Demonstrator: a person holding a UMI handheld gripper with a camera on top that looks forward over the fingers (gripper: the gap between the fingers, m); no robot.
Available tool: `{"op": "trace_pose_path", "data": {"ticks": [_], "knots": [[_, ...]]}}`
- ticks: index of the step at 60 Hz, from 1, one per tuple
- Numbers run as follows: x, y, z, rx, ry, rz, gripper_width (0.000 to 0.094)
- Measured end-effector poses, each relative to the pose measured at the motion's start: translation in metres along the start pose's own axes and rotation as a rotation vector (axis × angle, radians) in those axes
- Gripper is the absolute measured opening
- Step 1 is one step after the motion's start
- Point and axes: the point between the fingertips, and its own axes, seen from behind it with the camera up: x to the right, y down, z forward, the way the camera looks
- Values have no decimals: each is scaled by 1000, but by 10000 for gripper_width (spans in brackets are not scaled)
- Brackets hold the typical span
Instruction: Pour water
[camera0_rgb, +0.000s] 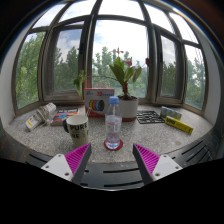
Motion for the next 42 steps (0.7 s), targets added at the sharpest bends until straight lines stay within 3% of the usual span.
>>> {"op": "trace_pose_path", "data": {"ticks": [21,42], "knots": [[-22,39,-192,-21,71,-34,859],[-29,45,-254,-3,87,-48,858]]}}
